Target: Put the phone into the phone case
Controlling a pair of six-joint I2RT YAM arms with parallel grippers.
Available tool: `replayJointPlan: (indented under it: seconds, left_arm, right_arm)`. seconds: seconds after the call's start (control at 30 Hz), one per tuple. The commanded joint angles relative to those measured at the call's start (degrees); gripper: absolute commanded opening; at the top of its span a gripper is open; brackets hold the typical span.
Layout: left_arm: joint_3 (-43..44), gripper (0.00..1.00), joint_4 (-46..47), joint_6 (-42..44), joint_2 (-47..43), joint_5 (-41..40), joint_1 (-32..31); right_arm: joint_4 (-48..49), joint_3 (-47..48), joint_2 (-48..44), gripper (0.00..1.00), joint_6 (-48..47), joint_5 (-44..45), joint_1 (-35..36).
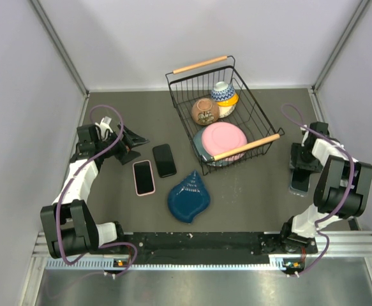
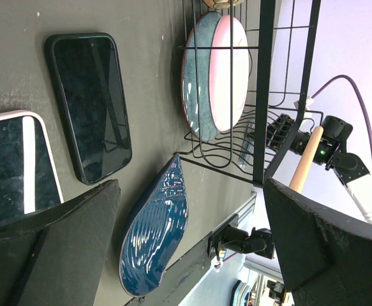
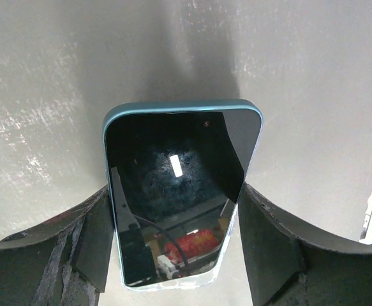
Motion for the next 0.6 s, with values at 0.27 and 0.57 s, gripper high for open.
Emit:
replayJointPlan:
  seconds: [0.27,0.57]
  left_arm:
    - [0.1,0.99,1.0,1.4,-1.8,0.2,-1.0]
    - [0.9,0.99,-0.7,3.2,-2.4,-0.9,-2.5]
  right_arm:
    - [1.1,-5.0,-5.4,0.5,3.8,-10.4,7.8]
    - [0.3,-5.9,-6.4,0.5,15.0,-9.6,18.4]
